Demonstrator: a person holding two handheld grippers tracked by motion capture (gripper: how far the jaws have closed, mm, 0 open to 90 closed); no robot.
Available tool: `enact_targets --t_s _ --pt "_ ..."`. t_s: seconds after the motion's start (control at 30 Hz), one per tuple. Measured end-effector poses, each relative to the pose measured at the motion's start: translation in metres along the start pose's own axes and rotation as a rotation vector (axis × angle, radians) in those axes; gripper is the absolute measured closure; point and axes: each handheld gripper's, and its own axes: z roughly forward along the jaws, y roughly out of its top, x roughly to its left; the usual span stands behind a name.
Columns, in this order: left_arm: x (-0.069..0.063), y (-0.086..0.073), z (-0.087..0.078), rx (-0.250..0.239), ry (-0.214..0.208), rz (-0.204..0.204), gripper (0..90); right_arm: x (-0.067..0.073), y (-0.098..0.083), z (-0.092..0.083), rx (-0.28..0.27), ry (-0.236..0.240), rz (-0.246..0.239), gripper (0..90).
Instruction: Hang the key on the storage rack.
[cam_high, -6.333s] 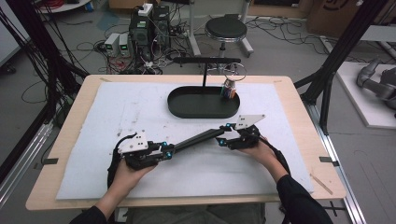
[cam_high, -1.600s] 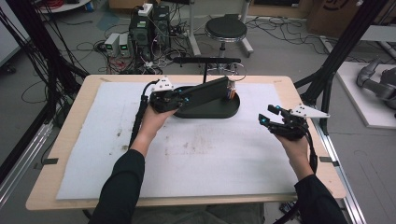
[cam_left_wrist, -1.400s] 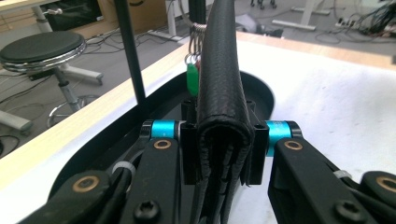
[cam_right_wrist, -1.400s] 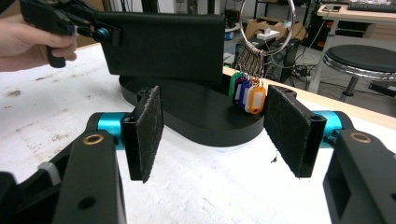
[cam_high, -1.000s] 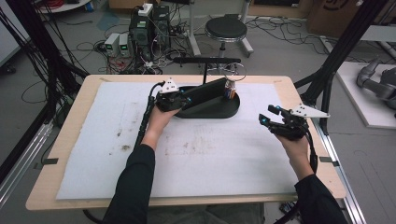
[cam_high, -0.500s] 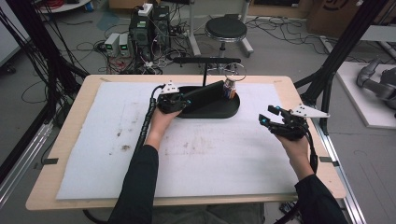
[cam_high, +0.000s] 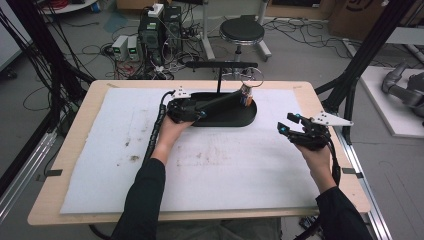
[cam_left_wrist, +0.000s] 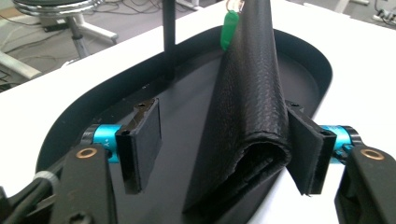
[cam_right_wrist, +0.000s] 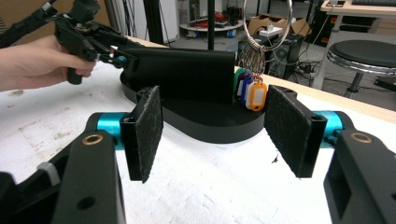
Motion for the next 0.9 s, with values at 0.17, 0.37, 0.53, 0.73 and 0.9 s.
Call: enact_targets --t_s 0.17,0.37,0.53,0.73,0.9 --pt "-0.012 0.004 -0.015 -0.023 -0.016 0.030 31.7 0.000 0.000 -0.001 -0.006 -0.010 0.000 38.0" --pt "-0.022 0.004 -0.034 -0.033 -0.016 0.058 32.2 0.001 0.001 0.000 -0.004 -0.023 -0.002 38.1" --pt "-0.023 0.000 -0.057 -0.080 -0.011 0.041 34.5 0.001 0.002 0.000 -0.003 -0.032 -0.004 38.1" --pt "-0.030 -0.007 -0.094 -0.110 0.010 0.038 33.2 0.001 0.002 -0.002 0.011 -0.043 -0.003 37.0" --pt "-0.043 -0.018 -0.123 -0.138 0.039 0.056 30.7 0.004 0.000 -0.004 0.027 -0.055 -0.012 35.6"
